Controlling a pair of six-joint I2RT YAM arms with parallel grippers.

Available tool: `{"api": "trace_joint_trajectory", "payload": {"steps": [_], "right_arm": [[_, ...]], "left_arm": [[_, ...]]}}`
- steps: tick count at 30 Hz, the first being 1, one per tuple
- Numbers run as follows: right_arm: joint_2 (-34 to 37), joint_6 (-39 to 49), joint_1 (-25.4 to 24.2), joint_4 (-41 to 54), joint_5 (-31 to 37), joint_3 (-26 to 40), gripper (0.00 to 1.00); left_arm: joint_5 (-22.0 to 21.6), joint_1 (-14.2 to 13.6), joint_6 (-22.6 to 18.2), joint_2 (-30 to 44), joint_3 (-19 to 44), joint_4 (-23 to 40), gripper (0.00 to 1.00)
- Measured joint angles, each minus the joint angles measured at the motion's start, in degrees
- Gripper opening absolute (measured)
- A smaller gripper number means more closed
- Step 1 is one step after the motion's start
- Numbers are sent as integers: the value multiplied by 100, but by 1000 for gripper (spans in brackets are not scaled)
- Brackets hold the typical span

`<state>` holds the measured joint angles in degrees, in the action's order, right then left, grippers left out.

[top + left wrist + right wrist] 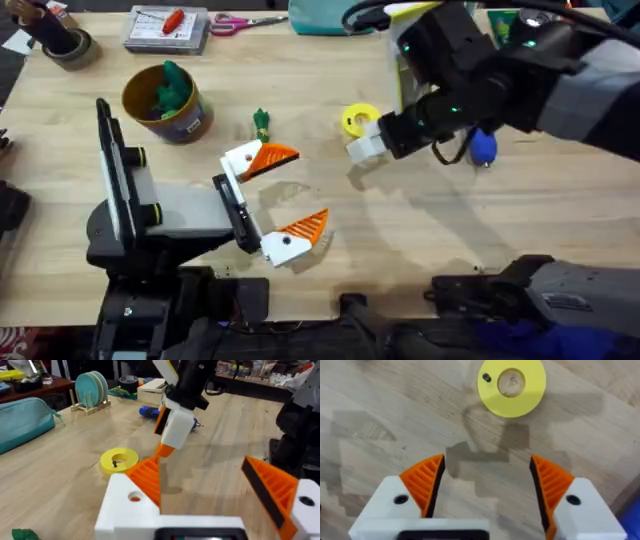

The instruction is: Pick up the gripper from the table and insert it into the empty holder that is missing its gripper. Then pick up a screw, insert it into the mounting hole, and use the screwdriver to tighten it. Finally, clean up the table by picking up the vegetable and placing it into the bucket.

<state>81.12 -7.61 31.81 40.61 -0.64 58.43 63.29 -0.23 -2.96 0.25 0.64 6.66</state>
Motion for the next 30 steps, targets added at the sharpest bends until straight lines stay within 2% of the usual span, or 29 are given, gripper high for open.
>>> {"api": "trace_joint_trajectory", "payload": {"steps": [15,30], "right_arm": [[825,-313,107,-52,4,695,997],[1227,-311,244,-302,39,952,996]], "left_arm": [[0,0,0,0,0,0,986],[0,0,1,0,0,1,986]]}}
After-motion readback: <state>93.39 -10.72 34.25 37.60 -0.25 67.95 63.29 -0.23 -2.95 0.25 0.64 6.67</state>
